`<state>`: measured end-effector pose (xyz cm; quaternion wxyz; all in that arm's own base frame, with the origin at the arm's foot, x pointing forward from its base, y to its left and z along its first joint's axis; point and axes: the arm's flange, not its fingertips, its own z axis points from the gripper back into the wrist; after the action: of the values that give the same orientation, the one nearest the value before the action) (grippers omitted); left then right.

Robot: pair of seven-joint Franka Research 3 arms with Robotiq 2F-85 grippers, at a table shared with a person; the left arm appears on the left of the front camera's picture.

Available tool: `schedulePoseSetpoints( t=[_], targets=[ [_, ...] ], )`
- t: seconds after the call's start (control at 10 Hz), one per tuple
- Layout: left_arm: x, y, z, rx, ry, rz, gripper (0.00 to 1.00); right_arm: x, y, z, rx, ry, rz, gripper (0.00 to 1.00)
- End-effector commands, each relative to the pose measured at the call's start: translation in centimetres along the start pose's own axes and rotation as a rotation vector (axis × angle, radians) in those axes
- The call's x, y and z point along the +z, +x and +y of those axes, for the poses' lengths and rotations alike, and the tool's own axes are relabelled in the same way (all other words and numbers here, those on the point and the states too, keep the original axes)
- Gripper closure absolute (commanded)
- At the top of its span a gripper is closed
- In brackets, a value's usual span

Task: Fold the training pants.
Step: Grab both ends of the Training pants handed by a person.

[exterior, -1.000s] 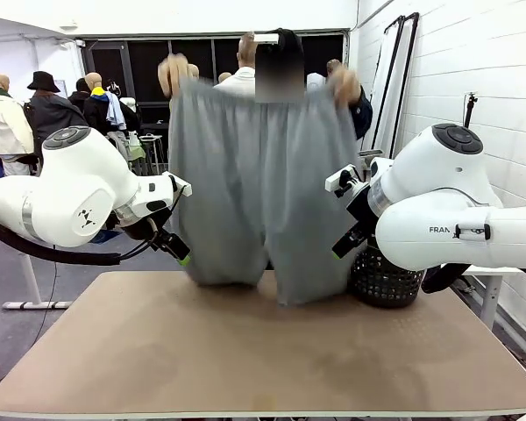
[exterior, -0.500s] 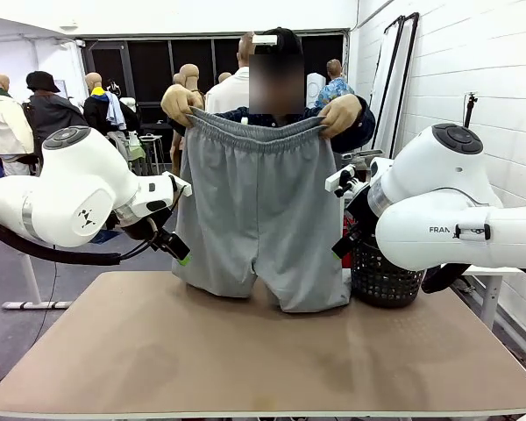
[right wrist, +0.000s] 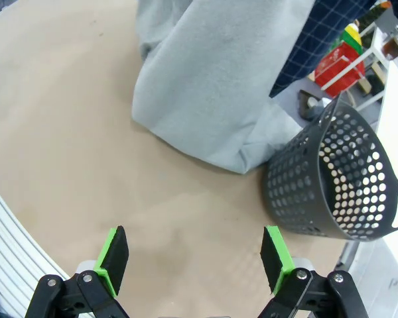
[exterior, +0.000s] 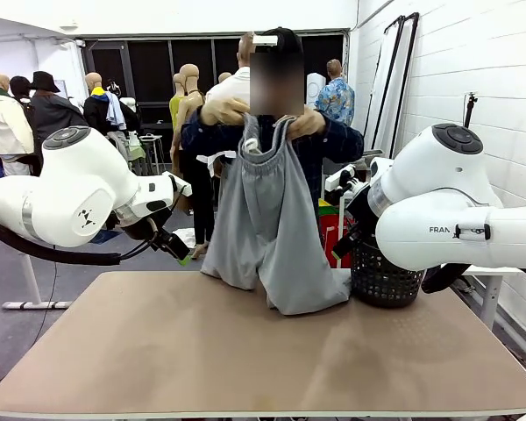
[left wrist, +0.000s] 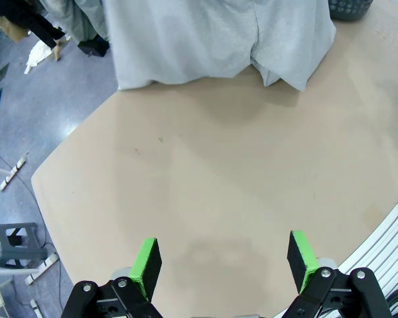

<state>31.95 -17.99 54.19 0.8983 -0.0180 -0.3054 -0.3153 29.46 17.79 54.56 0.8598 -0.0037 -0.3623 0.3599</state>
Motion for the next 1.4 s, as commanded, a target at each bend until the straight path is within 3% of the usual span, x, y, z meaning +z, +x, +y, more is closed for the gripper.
schedulePoseSetpoints(
  t=[0.0,1.3],
  targets=[
    [-0.03,-0.07,-0.03,-0.011,-0.003,0.003,0.00,-0.03,0.00,0.00,0.003,-0.002,0.001,0.00],
    [-0.03,-0.07,-0.03,-0.011,-0.003,0.003,0.00,-0.03,0.00,0.00,0.003,-0.002,0.001,0.00]
  ],
)
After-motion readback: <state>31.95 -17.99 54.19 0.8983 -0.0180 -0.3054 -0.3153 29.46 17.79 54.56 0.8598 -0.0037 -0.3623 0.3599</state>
